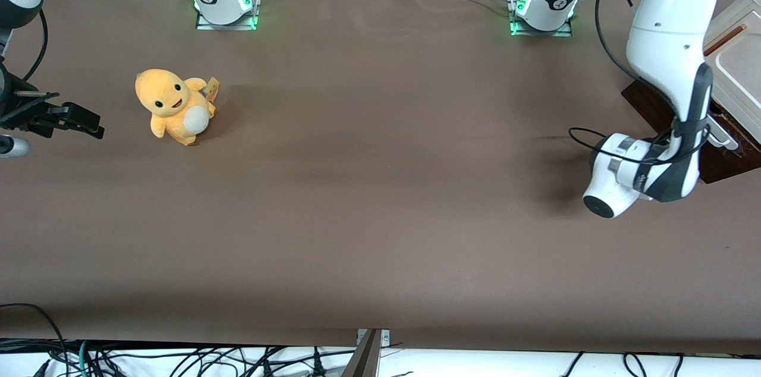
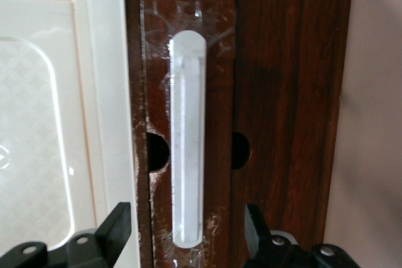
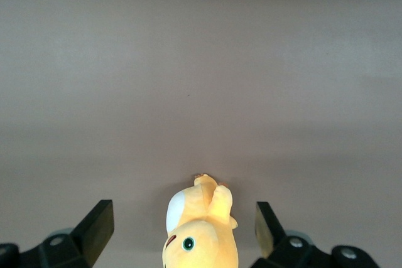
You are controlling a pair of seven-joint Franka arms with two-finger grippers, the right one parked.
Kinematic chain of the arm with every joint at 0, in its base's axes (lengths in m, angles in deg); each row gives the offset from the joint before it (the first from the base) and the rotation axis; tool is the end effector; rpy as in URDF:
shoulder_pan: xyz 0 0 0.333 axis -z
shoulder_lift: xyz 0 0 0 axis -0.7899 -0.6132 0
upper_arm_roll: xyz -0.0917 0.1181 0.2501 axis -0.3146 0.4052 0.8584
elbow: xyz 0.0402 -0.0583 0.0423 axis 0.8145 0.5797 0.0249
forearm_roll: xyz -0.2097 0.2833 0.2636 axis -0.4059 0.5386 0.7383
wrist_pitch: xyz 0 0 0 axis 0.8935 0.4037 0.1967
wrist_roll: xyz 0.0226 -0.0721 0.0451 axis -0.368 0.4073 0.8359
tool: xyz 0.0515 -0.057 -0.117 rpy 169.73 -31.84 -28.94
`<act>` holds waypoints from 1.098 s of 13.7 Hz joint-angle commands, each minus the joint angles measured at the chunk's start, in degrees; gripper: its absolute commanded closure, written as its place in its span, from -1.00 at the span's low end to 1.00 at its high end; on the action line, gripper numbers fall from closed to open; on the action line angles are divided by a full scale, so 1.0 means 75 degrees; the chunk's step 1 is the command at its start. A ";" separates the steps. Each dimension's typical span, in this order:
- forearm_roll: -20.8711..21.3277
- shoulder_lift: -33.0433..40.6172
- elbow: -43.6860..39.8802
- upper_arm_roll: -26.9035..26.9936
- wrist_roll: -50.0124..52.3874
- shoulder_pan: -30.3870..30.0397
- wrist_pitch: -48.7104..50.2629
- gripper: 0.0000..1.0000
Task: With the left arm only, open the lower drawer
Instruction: 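Close the left gripper around the white bar handle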
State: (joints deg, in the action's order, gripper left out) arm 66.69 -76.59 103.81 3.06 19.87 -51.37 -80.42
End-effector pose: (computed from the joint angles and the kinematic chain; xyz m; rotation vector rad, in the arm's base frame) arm 0.5691 0.1214 0.1178 -1.6395 -0.5952 0.5356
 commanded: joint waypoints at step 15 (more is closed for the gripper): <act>0.0740 -0.0008 0.0404 -0.0060 -0.0062 -0.0693 -0.0124 0.52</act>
State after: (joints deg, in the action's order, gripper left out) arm 71.13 -77.53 106.05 2.97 19.87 -55.93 -80.78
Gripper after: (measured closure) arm 0.656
